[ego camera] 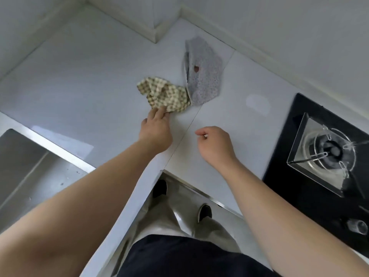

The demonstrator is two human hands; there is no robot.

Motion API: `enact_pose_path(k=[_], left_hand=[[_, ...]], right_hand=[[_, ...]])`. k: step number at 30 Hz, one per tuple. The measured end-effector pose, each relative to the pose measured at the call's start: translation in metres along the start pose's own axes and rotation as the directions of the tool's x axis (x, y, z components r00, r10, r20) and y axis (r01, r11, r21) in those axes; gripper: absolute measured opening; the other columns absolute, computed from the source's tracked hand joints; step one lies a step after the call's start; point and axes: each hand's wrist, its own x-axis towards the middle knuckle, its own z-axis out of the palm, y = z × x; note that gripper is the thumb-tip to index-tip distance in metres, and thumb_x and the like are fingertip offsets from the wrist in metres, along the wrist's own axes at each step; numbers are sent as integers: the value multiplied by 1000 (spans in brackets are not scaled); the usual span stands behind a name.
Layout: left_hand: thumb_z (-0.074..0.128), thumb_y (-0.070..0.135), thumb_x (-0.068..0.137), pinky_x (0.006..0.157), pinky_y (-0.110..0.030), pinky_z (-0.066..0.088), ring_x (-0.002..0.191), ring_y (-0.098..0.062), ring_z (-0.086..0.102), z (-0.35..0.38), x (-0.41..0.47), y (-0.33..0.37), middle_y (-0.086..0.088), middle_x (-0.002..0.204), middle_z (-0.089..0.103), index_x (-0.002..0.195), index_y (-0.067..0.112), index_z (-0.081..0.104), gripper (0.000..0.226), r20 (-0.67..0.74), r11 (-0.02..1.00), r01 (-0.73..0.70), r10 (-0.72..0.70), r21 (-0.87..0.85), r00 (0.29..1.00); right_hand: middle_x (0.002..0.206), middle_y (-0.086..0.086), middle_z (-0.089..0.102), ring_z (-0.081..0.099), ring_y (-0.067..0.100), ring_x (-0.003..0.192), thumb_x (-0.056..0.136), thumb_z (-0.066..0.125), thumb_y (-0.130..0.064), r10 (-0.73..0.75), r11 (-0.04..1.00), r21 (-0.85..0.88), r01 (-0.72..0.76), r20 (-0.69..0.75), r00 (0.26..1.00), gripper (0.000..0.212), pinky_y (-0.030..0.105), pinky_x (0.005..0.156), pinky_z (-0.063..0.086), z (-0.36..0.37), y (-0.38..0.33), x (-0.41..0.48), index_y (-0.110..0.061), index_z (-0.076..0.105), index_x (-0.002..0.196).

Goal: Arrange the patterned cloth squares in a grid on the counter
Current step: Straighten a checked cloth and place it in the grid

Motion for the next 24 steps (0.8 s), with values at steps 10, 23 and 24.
enact_pose_path(k=[10, 23, 24], left_hand=[[66, 4, 83, 77, -38, 48, 84, -27, 63, -34, -52, 9, -3, 88, 68, 91, 10, 72, 12, -638, 804, -594, 439, -36, 632], [68, 10, 91, 75, -6, 41, 87, -9, 64, -75, -119, 90, 8, 100, 72, 119, 20, 68, 30, -643, 815, -538, 296, -216, 706], [70, 14, 92, 73, -3, 40, 82, -5, 63, -76, -121, 94, 12, 96, 71, 116, 21, 70, 25, -641, 817, -532, 288, -223, 711]], right_hand=[[150, -3, 46, 46, 17, 133, 87, 69, -11, -340, 931, 102, 351, -110, 934, 71, 29, 111, 37, -1, -10, -11, -25, 40, 151], [88, 3, 73, 66, 12, 70, 83, 80, -25, -234, 919, 345, 188, 94, 968, 31, 31, 69, 52, -95, 16, -79, -28, 56, 101], [92, -1, 74, 71, 11, 75, 82, 82, -26, -232, 909, 379, 174, 112, 966, 36, 31, 73, 56, -104, 19, -84, -30, 58, 109]])
